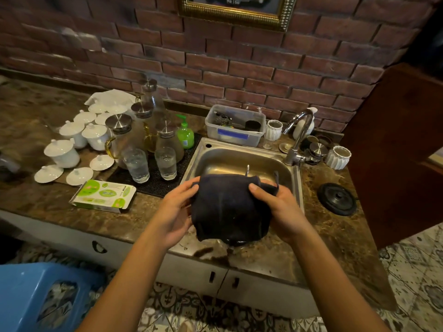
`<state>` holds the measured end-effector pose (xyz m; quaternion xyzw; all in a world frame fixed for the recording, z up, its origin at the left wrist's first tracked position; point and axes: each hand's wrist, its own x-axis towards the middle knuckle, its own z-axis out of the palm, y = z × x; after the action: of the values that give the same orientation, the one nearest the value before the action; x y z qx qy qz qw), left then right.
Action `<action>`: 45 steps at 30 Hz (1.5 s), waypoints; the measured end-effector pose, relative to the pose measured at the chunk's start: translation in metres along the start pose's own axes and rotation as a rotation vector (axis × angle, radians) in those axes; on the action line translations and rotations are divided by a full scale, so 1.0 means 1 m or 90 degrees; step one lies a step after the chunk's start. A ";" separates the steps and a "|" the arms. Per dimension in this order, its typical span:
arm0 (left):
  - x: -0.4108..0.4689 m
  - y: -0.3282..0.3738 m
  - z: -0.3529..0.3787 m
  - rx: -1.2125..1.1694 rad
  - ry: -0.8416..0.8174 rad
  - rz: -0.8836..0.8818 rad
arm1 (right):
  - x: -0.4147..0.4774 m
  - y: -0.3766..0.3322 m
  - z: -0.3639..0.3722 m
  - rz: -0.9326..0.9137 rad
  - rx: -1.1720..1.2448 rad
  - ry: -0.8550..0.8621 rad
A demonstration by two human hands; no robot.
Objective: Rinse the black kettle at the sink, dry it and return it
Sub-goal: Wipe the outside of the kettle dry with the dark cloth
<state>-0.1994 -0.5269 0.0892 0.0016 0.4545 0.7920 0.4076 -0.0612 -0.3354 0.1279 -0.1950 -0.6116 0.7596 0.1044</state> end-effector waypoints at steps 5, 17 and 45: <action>0.007 0.020 -0.049 -0.261 -0.140 -0.119 | 0.036 -0.011 0.054 0.020 0.007 -0.040; 0.036 0.040 -0.084 -0.126 -0.077 -0.079 | 0.092 0.003 0.096 0.068 -0.192 -0.048; 0.107 -0.081 -0.066 0.512 0.006 0.129 | 0.240 0.041 0.029 0.104 -0.975 -0.426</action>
<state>-0.2434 -0.4841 -0.0470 0.2013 0.7272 0.5874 0.2926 -0.2864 -0.2753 0.0527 -0.0201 -0.9408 0.1577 -0.2993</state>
